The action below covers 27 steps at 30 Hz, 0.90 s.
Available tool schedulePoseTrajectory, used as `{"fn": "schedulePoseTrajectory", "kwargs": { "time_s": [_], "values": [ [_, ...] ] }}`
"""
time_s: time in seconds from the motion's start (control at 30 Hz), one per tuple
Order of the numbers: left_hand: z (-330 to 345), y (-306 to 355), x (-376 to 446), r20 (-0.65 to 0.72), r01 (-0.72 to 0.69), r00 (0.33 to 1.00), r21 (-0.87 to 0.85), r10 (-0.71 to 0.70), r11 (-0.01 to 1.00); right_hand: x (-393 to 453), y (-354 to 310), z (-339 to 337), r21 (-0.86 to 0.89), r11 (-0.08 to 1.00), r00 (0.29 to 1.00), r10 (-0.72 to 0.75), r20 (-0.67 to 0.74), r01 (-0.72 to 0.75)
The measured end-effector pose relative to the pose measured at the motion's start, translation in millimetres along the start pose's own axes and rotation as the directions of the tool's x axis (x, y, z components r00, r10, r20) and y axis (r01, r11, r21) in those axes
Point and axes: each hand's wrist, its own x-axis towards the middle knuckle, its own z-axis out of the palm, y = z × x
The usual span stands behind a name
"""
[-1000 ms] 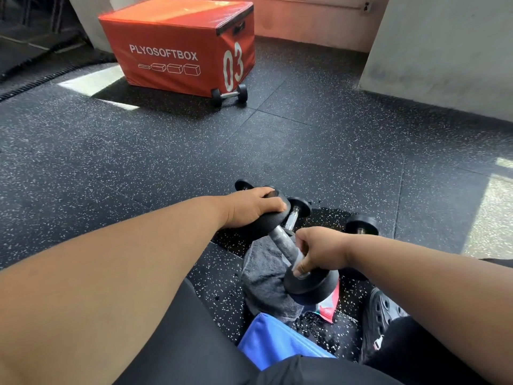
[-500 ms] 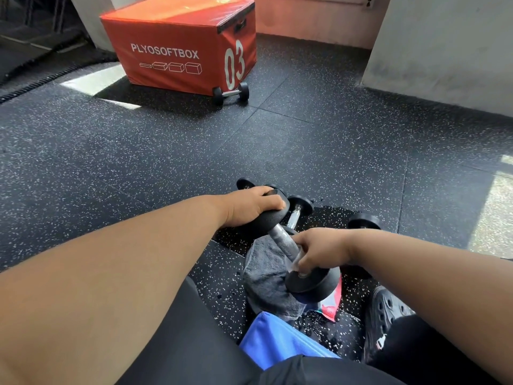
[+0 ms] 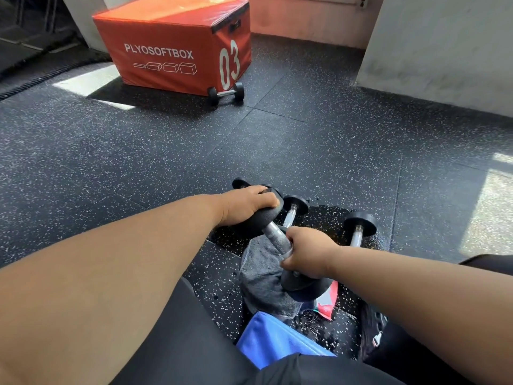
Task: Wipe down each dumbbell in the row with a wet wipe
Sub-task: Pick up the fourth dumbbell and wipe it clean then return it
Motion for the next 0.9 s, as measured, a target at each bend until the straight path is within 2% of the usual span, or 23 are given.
{"fn": "schedulePoseTrajectory", "kwargs": {
  "time_s": [0.13,0.27,0.33,0.43,0.6,0.77,0.9],
  "values": [
    [3,-1,2,-0.013,-0.005,1.0,-0.012,0.005,1.0,5,5,-7,0.015,0.999,0.992,-0.04,0.121,0.039],
    [3,1,-3,-0.008,-0.031,0.999,0.014,0.031,0.999,11,10,-20,0.042,0.996,0.942,-0.089,0.323,0.08],
    [4,0,-4,-0.008,-0.03,1.0,0.016,0.03,0.999,14,12,-23,0.052,0.994,0.92,-0.113,0.375,0.1],
    [3,-1,-5,-0.003,-0.033,0.999,0.011,0.033,0.999,17,13,-21,0.104,0.99,0.919,-0.126,0.375,0.093],
    [0,1,-8,0.013,-0.025,1.0,0.004,0.025,1.0,20,12,-8,0.167,0.982,0.954,-0.132,0.269,0.089],
    [1,1,-7,0.018,-0.011,1.0,0.018,0.011,1.0,20,17,-10,0.2,0.974,0.936,-0.164,0.311,0.104],
    [0,2,-6,0.03,-0.012,0.999,0.011,0.011,1.0,24,24,-15,0.312,0.948,0.938,-0.162,0.307,0.062]
  ]
}}
